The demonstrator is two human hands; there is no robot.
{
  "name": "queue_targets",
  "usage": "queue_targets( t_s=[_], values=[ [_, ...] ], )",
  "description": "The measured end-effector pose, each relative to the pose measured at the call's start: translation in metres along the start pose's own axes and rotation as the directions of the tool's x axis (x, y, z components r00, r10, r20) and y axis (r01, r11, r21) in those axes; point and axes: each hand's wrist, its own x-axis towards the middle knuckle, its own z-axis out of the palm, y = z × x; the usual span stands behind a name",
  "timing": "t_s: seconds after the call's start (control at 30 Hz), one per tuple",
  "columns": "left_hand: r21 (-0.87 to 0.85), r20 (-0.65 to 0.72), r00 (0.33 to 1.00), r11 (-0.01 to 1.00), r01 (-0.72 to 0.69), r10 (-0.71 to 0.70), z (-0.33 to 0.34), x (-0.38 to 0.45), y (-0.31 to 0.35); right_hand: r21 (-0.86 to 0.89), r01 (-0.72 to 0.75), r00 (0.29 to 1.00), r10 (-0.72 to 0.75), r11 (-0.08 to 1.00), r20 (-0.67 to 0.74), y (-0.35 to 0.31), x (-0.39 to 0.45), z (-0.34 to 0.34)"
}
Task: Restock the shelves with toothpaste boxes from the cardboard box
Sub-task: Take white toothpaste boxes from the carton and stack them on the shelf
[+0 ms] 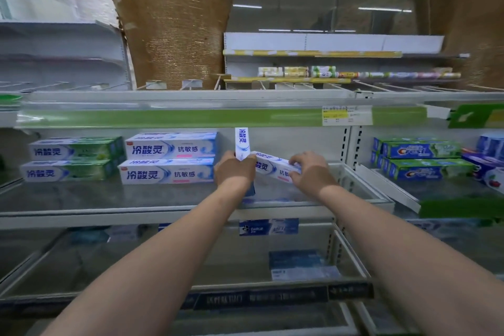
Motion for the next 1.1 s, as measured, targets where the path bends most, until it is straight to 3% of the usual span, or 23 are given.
queue_targets(
  t_s=[0.1,0.27,0.4,0.63,0.87,1.1],
  values=[
    [0.051,-0.017,1.0,0.998,0.021,-0.02,0.009,0.006,0.0,-0.092,0.015,1.0,-0.014,0.996,0.016,0.015,0.023,0.002],
    [0.117,-0.07,0.997,0.993,0.021,-0.013,0.02,0.014,0.001,-0.041,0.029,0.999,-0.031,0.999,-0.035,0.039,0.049,0.015],
    [0.12,-0.119,0.992,0.992,0.044,-0.03,0.028,0.016,0.0,-0.134,0.069,0.996,-0.076,0.989,-0.046,0.047,0.065,0.017],
    [0.151,-0.139,0.99,0.988,0.035,-0.014,0.039,0.014,0.003,-0.199,-0.014,0.991,-0.013,0.98,-0.136,0.048,0.076,0.025],
    [0.266,-0.047,0.999,0.964,0.01,0.003,0.039,0.013,0.016,-0.137,0.028,0.997,-0.037,0.99,-0.06,0.053,0.076,0.023],
    [0.302,0.077,0.997,0.952,-0.04,0.017,0.053,-0.008,0.04,-0.004,-0.046,0.984,0.044,0.999,-0.172,0.066,0.068,-0.005]
  ],
)
